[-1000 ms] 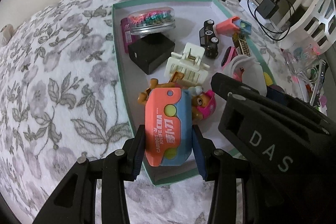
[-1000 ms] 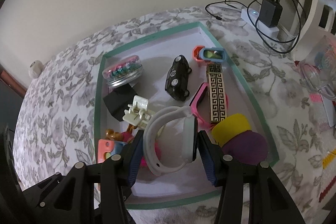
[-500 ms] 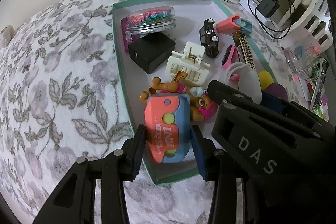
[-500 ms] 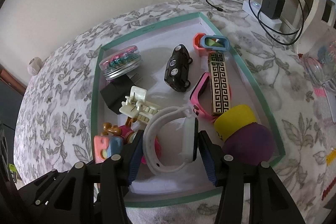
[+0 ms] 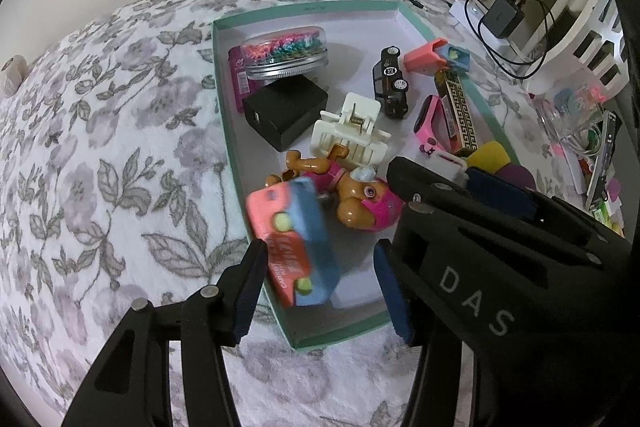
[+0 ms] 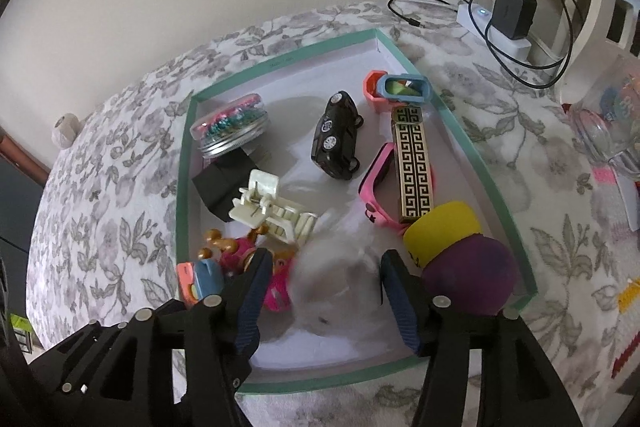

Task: Organize rigid objects
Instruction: 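Open the left tool to drop the knife toy while the right tool drops the watch band in the tray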

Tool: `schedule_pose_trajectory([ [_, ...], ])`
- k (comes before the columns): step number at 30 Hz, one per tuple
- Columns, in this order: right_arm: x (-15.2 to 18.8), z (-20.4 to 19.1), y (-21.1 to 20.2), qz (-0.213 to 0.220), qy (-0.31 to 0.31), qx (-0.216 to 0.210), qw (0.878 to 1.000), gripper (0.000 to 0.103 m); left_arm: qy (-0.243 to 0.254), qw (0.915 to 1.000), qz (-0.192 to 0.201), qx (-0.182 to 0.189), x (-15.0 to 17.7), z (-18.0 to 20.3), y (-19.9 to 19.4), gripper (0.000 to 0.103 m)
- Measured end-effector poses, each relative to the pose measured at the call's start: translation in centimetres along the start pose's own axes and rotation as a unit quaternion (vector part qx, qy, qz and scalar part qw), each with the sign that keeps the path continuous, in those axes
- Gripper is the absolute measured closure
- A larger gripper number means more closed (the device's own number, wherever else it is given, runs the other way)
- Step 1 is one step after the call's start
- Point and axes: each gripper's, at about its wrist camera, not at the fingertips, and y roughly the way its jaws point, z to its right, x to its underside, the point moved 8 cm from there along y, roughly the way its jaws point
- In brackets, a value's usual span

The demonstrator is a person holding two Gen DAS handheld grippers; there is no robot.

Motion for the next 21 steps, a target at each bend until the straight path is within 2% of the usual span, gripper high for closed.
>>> schedule_pose_trajectory([
  [14, -0.9, -0.4, -1.8, 0.035, 0.002, 0.000, 0.999, 0.040, -0.014, 0.9996, 0.017, 0.017, -0.6, -0.2, -1.7, 0.046],
  [21, -1.2, 0.1, -2.3, 0.049, 0.014, 0.002, 0.999, 0.040, -0.037, 0.9987, 0.029, 0.021, -1.1, -1.4, -2.9, 0.046],
])
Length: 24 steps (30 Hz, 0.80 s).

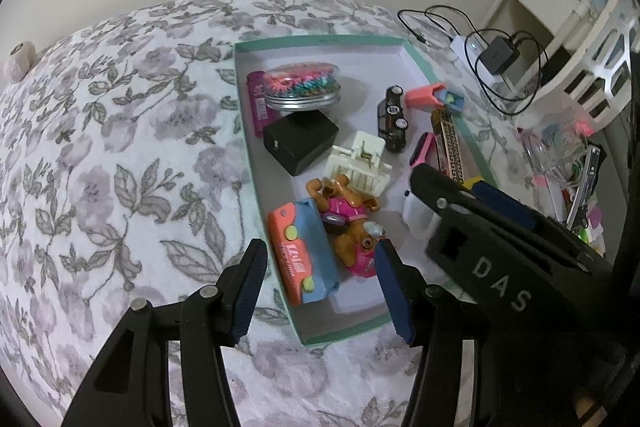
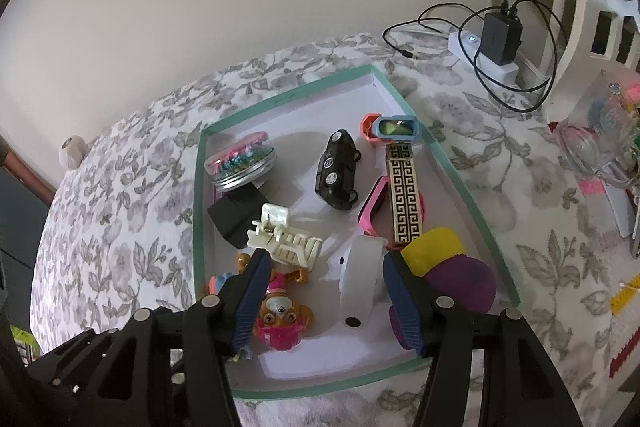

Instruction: Organize rigid objects

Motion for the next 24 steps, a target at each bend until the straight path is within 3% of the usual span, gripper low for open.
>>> schedule_pose_trajectory([
  [11, 0.2, 0.2, 0.3, -0.004, 0.000, 0.006, 1.000, 0.040, -0.066, 0.9972, 0.010, -0.033, -0.4, -3.8, -0.6, 0.045],
  [14, 0.4, -0.1, 0.6, -0.008, -0.007, 0.008, 1.000, 0.037, -0.082, 0.9949, 0.018, -0.056, -0.6, -5.1, -0.9, 0.030],
  [19, 0.7, -0.4, 0.8, -0.011, -0.017, 0.012, 1.000, 0.033, -0.110, 0.9904, 0.028, -0.080, -0.6, -7.1, -1.2, 0.021],
  [22, 0.8, -0.5, 1.0, -0.014, -0.021, 0.010, 1.000, 0.017, -0.116, 0.9890, 0.024, -0.089, -0.4, -7.9, -0.9, 0.014],
  [24, 0.9, -0.6, 1.1, -0.016, -0.024, 0.010, 1.000, 0.016, -0.118, 0.9885, 0.021, -0.092, -0.3, -8.1, -0.6, 0.012],
])
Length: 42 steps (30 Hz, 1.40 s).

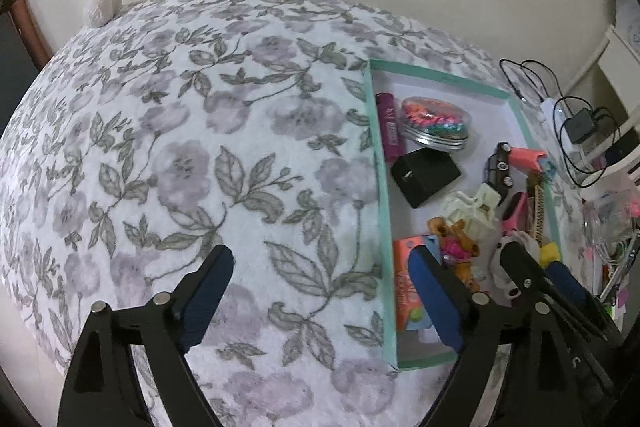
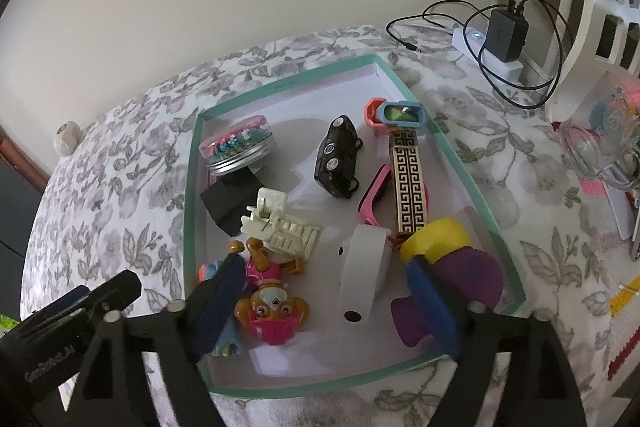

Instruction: Organize rigid objects

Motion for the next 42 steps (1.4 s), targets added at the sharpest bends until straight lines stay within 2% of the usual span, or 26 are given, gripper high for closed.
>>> schedule_pose_trajectory([
  [3, 0.0, 0.0, 0.1, 0.000, -0.006, 0.002, 1.000, 0.015, 0.000, 1.0000, 0.000, -0.007, 0.1, -0.2, 0.3, 0.011],
  [5, 0.1, -0.1, 0.1, 0.001, -0.010, 0.002, 1.000, 0.011, -0.003, 0.9999, 0.003, -0.011, 0.0, -0.6, 0.3, 0.011],
  [7, 0.1, -0.1, 0.1, 0.003, -0.013, 0.003, 1.000, 0.002, -0.008, 0.9998, 0.008, -0.015, -0.2, -1.0, 0.3, 0.009],
  [10, 0.0, 0.0, 0.1, 0.006, -0.015, 0.006, 1.000, 0.002, -0.016, 0.9996, 0.013, -0.017, -0.4, -1.6, 0.2, 0.000],
  [22, 0.3, -0.3, -0.1, 0.006, -0.029, 0.006, 1.000, 0.001, -0.037, 0.9988, 0.031, -0.006, -1.0, -2.4, -0.6, 0.000],
  [32, 1.4, -1.2, -1.8, 0.009, -0.031, -0.003, 0.999, 0.001, -0.068, 0.9948, 0.076, 0.012, -1.4, -3.9, -3.6, 0.000],
  [35, 2.0, -1.7, -2.5, 0.010, -0.038, -0.004, 0.999, 0.001, -0.065, 0.9936, 0.091, 0.016, -1.2, -4.1, -4.8, 0.000],
  [42, 3.7, -2.5, -4.3, 0.009, -0.050, -0.004, 0.999, 0.001, -0.047, 0.9935, 0.104, -0.001, 0.2, -4.4, -7.1, 0.000],
])
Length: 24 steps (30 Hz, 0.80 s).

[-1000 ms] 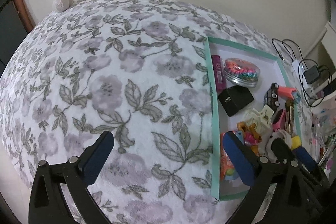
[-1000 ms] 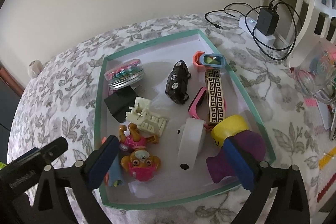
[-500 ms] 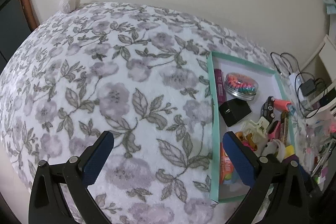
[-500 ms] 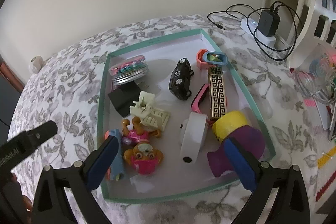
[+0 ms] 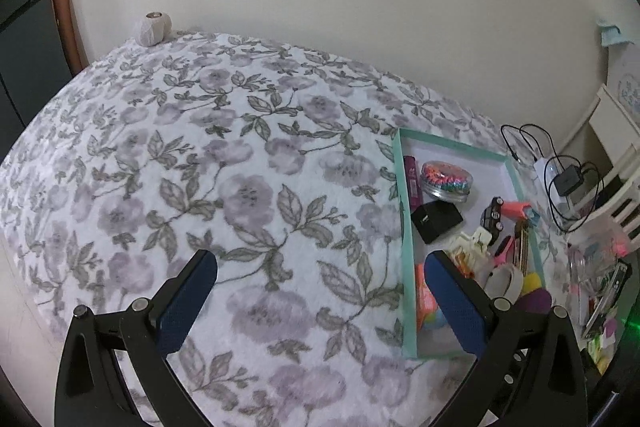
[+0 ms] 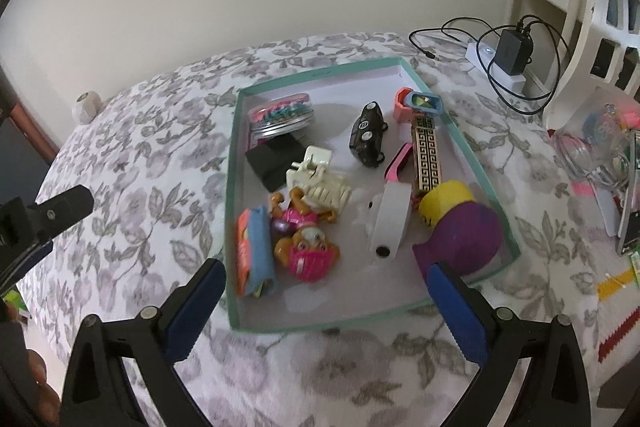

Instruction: Organize rigid objects

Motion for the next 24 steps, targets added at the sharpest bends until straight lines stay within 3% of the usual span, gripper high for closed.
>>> schedule_pose_trajectory([
  [6, 1.4, -0.4, -1.5, 0.000, 0.000, -0.003, 1.000, 0.001, 0.024, 0.9997, 0.005, -0.005, 1.5, -0.3, -2.2, 0.000],
  [17, 3.2, -0.3, -3.9, 0.008, 0.005, -0.004, 1.000, 0.001, 0.055, 0.9983, -0.020, -0.006, 4.8, -1.0, -4.1, 0.000],
  [22, 3.9, -0.1, -4.6, 0.007, 0.006, 0.000, 1.000, 0.001, 0.070, 0.9954, -0.045, -0.048, 6.2, -1.9, -3.8, 0.000],
  [24, 4.2, 0.0, -4.7, 0.005, 0.007, 0.005, 1.000, 0.001, 0.070, 0.9953, -0.048, -0.046, 6.5, -2.1, -3.8, 0.000],
])
